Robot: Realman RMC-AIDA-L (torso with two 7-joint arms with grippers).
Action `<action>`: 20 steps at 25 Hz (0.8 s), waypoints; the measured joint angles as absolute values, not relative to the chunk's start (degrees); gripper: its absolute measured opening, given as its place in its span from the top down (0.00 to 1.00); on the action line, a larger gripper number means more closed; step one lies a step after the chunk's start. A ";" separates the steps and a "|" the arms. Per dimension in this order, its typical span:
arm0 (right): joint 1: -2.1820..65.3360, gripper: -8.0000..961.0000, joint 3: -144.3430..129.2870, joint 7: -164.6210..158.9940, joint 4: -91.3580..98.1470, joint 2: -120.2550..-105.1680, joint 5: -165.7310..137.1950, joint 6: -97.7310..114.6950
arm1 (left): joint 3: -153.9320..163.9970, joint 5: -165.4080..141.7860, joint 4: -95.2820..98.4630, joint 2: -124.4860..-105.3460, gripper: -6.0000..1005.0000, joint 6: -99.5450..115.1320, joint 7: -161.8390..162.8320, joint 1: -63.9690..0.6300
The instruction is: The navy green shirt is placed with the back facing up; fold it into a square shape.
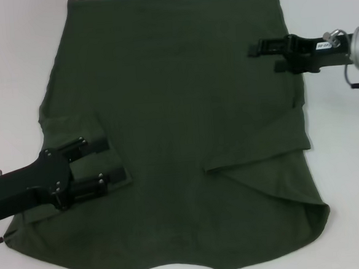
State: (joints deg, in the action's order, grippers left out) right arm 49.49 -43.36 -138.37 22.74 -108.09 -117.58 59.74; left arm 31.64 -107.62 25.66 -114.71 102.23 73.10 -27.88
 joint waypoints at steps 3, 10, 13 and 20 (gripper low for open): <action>50.19 0.13 -43.46 -142.49 22.84 -104.75 -123.64 65.05 | 31.64 -107.60 25.66 -114.72 0.14 102.23 73.12 -27.91; 47.81 0.14 -43.50 -145.52 23.17 -102.26 -130.56 69.75 | 31.64 -107.57 25.66 -114.78 0.14 102.23 73.12 -28.01; 46.56 0.14 -43.51 -145.40 22.83 -102.23 -132.17 69.72 | 31.64 -107.57 25.66 -114.82 0.14 102.21 73.13 -27.97; 45.68 0.15 -43.51 -144.02 22.72 -104.21 -133.99 68.11 | 31.64 -107.57 25.66 -114.86 0.14 102.21 73.19 -28.11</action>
State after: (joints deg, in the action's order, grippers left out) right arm 45.68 -43.51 -144.02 22.72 -104.21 -133.99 68.11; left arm 31.64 -107.57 25.66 -114.86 102.21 73.19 -28.11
